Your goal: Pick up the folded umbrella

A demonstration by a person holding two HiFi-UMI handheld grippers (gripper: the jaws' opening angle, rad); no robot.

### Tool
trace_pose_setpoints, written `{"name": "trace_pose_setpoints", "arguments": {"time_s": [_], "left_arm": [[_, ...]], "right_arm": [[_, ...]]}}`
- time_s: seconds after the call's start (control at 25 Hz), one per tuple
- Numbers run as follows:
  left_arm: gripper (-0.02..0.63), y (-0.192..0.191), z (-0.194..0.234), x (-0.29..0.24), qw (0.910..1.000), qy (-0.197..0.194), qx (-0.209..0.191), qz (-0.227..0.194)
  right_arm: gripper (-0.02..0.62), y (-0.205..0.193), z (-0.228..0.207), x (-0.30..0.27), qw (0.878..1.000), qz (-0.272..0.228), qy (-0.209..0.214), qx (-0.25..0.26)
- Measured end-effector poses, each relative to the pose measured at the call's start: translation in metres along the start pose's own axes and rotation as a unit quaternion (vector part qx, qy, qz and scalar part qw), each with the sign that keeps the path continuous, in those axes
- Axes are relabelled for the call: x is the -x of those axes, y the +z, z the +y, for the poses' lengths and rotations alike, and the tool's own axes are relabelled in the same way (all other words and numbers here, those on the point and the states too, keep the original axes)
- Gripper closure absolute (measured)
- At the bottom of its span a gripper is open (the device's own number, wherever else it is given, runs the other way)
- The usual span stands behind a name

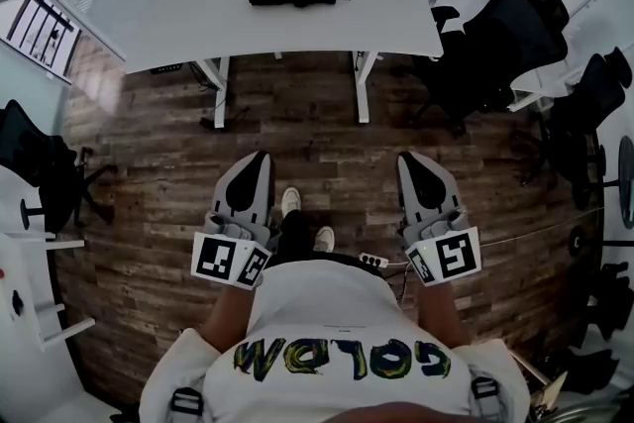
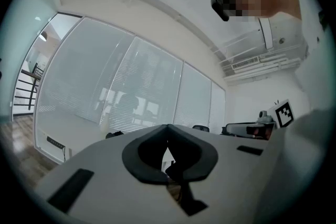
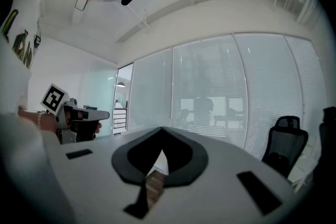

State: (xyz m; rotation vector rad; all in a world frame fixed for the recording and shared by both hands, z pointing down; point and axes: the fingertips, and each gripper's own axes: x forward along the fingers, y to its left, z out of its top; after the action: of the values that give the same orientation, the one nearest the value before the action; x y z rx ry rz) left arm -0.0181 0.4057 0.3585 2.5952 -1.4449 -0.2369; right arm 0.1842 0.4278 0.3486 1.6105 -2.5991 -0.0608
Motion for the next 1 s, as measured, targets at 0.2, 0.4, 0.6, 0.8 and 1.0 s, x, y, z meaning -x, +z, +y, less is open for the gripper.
{"name": "trace_pose_setpoints", "arguments": {"time_s": [0.2,0.4,0.6,0.8,1.0], "left_arm": [[0.597,0.001,0.024,-0.013,1.0,0.001,0.0,0.0],[0.597,0.008,0.069,-0.033,1.0,0.006,0.004,-0.002],[0.597,0.023,0.133,-0.058,0.9999,0.011,0.008,-0.008],[0.597,0.038,0.184,-0.085,0.9999,-0.003,0.003,-0.013],[0.597,0.046,0.218,-0.105,0.9999,-0.01,0.006,-0.012]], "right_arm": [[0.584,-0.001,0.003,-0.028,1.0,0.002,0.004,0.0],[0.584,0.0,0.011,-0.081,1.0,0.005,0.012,0.002],[0.584,0.013,0.024,-0.155,1.0,0.001,0.021,0.015],[0.584,0.026,0.035,-0.22,0.999,-0.005,0.022,0.026],[0.584,0.029,0.04,-0.258,1.0,0.0,0.016,0.025]]}}
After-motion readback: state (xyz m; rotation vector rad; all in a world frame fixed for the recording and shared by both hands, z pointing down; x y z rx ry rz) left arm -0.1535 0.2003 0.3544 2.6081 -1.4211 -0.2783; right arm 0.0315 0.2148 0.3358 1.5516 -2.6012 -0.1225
